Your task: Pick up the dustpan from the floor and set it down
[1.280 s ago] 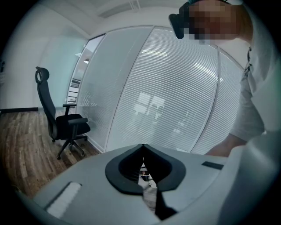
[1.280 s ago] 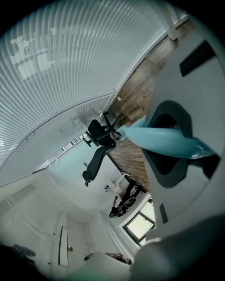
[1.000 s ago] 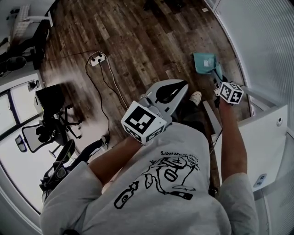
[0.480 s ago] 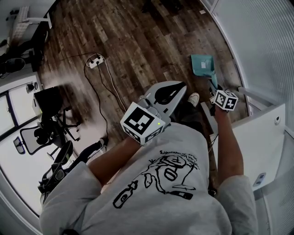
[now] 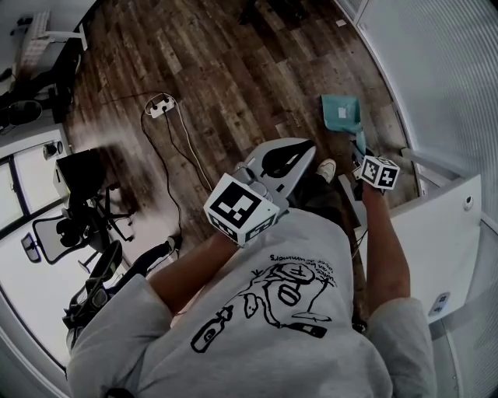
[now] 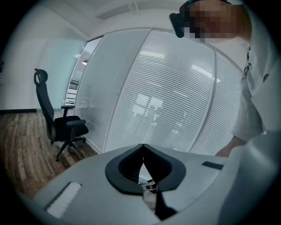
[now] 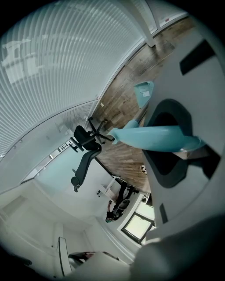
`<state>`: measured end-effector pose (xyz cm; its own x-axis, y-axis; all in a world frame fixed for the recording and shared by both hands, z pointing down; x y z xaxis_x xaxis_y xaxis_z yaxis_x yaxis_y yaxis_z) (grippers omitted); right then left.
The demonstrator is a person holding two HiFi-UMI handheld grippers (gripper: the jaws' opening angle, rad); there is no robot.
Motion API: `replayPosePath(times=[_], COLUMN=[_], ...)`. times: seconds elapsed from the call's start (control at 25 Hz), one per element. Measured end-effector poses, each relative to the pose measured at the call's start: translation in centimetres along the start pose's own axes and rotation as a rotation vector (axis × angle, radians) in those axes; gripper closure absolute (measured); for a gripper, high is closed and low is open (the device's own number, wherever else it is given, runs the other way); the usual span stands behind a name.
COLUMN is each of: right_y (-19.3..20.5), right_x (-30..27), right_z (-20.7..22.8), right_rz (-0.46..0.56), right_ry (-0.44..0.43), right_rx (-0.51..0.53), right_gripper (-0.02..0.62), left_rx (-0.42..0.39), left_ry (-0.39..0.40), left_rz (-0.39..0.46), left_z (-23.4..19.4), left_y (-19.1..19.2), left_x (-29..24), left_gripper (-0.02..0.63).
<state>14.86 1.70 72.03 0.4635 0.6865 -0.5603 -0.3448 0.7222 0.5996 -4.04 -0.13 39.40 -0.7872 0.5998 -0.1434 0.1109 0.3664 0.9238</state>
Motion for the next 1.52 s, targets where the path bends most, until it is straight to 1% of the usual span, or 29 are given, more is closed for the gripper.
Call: replayPosePath(times=[0.16,0.2,0.32,0.48,0.64,0.88,1.16,1.32,1.52], right_y=[0.3,0.3,0.7,1.1,1.9,3.2,4.3,5.2,5.1], right_x=[0.0,0.1,0.2,0.5,0.6,0.7,1.5,2.0,2.3], right_z=[-0.2,-0.3,-0.3,-0.2,0.2,0.0,-0.7,-0.6,-0.2], right_rz=[-0.005,-0.008,-0.019,-0.039,-0.068,-0.108,-0.154,-0.159,-0.157], right_ry=[-0.002,0.001,0.017,0.042,0.063,0.049,0.080,0.088,0.102], right_rx=[-0.012,-0.013,-0.007,0.003,0.006,0.015,0.019,0.008,0.009], right_gripper=[0.543,0.515,0.482,0.463,0.460,0.433,0.394,0.383,0.371], left_rx=[0.000,0.000,0.001,0.000,-0.001,-0.003,-0.007,-0.009,-0.013], left_ry=[-0.001,-0.002,-0.003,-0.002,-0.005,-0.003,0.000,0.000,-0.003], left_rz=[-0.002,-0.002,-0.001,0.004,0.003,0.005,0.015,0.017,0.018], left_z=[0.0,0.0,0.2,0.4,0.5,0.9,1.4,1.8,1.9], left_y=[0.0,0.0,0.0,0.1,0.3,0.3,0.0,0.1,0.1], left_x=[0.2,0.3,0.5,0.7,0.9,0.8,1.1,1.3,1.3], left_gripper=[0.604,0.604,0.604,0.604,0.604,0.604,0.604,0.604,0.604])
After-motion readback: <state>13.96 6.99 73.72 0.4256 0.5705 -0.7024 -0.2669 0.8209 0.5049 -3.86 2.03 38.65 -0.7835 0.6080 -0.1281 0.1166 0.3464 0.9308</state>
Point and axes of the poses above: the fingertips, and each gripper's own axes: x backward along the fingers, z to its right, y out of its underside, the point moved 4 cm from there along x, backward along the fingers, and after that the axes turned 14 degrees about z, right-handed, at the moved point
